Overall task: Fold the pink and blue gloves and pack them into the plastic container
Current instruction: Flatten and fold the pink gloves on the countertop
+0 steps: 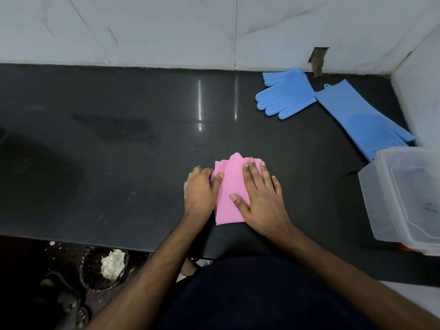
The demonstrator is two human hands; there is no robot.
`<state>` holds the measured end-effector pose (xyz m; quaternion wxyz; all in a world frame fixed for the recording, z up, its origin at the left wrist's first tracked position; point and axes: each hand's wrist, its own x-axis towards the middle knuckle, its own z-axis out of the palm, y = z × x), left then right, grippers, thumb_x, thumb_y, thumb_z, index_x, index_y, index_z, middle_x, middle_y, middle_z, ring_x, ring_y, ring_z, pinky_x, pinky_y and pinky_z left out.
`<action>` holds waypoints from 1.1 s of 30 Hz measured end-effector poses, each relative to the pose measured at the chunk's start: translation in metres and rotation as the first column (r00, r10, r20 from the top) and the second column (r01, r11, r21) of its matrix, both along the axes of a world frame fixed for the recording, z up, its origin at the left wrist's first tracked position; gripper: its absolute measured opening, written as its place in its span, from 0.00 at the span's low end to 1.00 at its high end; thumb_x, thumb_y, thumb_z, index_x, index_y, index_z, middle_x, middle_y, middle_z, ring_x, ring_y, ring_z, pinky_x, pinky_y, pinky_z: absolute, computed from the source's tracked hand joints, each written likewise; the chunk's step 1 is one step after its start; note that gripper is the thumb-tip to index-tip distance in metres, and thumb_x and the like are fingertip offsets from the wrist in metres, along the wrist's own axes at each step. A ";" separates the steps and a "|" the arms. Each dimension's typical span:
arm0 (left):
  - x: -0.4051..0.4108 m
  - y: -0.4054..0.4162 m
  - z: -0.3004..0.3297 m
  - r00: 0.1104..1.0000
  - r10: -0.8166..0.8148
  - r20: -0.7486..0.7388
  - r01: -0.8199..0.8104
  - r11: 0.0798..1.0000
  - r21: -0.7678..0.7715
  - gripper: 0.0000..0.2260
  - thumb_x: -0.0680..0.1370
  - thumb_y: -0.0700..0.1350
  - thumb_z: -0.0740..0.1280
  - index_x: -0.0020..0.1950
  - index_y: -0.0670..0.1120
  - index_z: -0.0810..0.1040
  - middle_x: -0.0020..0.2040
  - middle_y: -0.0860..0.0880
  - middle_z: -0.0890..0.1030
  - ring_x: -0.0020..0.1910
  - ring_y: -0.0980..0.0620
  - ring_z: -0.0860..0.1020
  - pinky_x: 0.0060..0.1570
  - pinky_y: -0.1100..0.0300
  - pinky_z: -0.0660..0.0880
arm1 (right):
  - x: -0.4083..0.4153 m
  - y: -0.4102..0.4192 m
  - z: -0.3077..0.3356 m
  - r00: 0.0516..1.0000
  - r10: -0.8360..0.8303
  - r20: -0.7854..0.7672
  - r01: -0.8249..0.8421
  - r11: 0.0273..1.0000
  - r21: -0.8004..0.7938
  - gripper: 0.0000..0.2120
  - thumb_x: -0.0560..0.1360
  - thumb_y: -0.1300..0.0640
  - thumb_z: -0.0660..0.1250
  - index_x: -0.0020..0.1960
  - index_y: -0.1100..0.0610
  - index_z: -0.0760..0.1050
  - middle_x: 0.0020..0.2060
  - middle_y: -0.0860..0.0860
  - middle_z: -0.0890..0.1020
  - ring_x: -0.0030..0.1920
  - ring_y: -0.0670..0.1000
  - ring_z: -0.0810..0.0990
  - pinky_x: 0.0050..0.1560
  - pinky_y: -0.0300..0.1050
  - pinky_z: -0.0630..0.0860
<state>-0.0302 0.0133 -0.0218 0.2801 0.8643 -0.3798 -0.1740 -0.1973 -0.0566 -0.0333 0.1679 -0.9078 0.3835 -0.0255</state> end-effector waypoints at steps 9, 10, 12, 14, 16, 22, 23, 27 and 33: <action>0.004 -0.004 0.007 0.999 -0.008 -0.032 0.009 0.999 0.052 0.15 0.83 0.51 0.65 0.39 0.46 0.72 0.45 0.48 0.76 0.49 0.45 0.75 0.52 0.49 0.72 | 0.000 -0.001 0.005 0.997 0.002 0.079 -0.006 0.998 0.056 0.38 0.83 0.34 0.49 0.84 0.53 0.43 0.83 0.48 0.42 0.82 0.50 0.37 0.80 0.56 0.46; 0.004 -0.005 0.007 0.998 -0.002 -0.061 0.005 0.999 0.053 0.16 0.83 0.51 0.65 0.39 0.44 0.72 0.45 0.48 0.75 0.51 0.44 0.75 0.53 0.49 0.72 | -0.001 -0.001 0.009 0.990 -0.028 0.137 0.013 0.994 0.113 0.38 0.82 0.35 0.51 0.84 0.53 0.44 0.83 0.49 0.41 0.82 0.51 0.37 0.80 0.54 0.45; 0.005 -0.005 0.009 0.991 0.019 -0.130 -0.015 0.999 0.037 0.17 0.83 0.51 0.65 0.40 0.41 0.75 0.44 0.49 0.74 0.52 0.44 0.74 0.55 0.47 0.72 | -0.005 0.000 0.020 0.954 -0.152 0.257 0.095 0.971 0.220 0.38 0.82 0.38 0.55 0.84 0.55 0.47 0.83 0.52 0.44 0.82 0.53 0.44 0.79 0.51 0.49; 0.005 -0.005 0.012 0.977 0.032 -0.211 -0.035 0.999 -0.008 0.18 0.83 0.50 0.65 0.42 0.37 0.77 0.41 0.50 0.72 0.51 0.42 0.75 0.56 0.44 0.75 | -0.014 -0.003 0.029 0.908 -0.304 0.290 0.225 0.934 0.276 0.36 0.82 0.42 0.61 0.82 0.58 0.52 0.81 0.55 0.53 0.80 0.56 0.56 0.77 0.51 0.61; 0.004 -0.005 0.015 0.958 0.028 -0.286 -0.047 0.997 -0.060 0.18 0.83 0.49 0.66 0.44 0.34 0.77 0.41 0.48 0.74 0.48 0.39 0.77 0.53 0.42 0.77 | -0.022 -0.010 0.035 0.898 -0.388 0.207 0.317 0.897 0.307 0.36 0.81 0.44 0.65 0.81 0.60 0.56 0.77 0.57 0.61 0.75 0.57 0.66 0.73 0.53 0.68; -0.002 -0.008 0.023 0.826 0.045 -0.562 -0.108 0.991 -0.079 0.11 0.84 0.50 0.65 0.53 0.42 0.80 0.51 0.44 0.85 0.51 0.41 0.84 0.53 0.39 0.81 | -0.015 -0.026 0.040 0.899 -0.428 0.095 0.344 0.823 0.451 0.31 0.77 0.47 0.71 0.75 0.59 0.67 0.67 0.56 0.73 0.62 0.56 0.77 0.62 0.50 0.75; -0.003 -0.009 0.025 0.795 0.047 -0.605 -0.118 0.990 -0.078 0.11 0.84 0.50 0.64 0.54 0.42 0.80 0.52 0.44 0.86 0.52 0.40 0.84 0.55 0.38 0.81 | -0.012 -0.029 0.040 0.896 -0.430 0.113 0.338 0.823 0.456 0.28 0.77 0.48 0.72 0.72 0.59 0.70 0.64 0.55 0.76 0.59 0.55 0.79 0.60 0.51 0.77; 0.007 -0.007 0.024 0.663 0.040 -0.748 -0.169 0.981 -0.098 0.15 0.84 0.47 0.66 0.54 0.34 0.78 0.55 0.35 0.84 0.49 0.40 0.83 0.57 0.39 0.79 | -0.006 -0.042 0.045 0.818 -0.540 0.197 0.280 0.674 0.684 0.18 0.77 0.52 0.74 0.63 0.59 0.77 0.54 0.51 0.84 0.53 0.53 0.84 0.53 0.51 0.82; 0.031 0.003 0.027 0.475 0.068 -0.877 -0.310 0.946 -0.095 0.09 0.82 0.46 0.68 0.44 0.42 0.76 0.44 0.43 0.85 0.41 0.48 0.82 0.40 0.57 0.79 | 0.019 -0.051 0.053 0.823 -0.542 0.168 0.103 0.434 0.895 0.11 0.80 0.55 0.71 0.55 0.62 0.83 0.48 0.55 0.88 0.49 0.57 0.87 0.49 0.52 0.80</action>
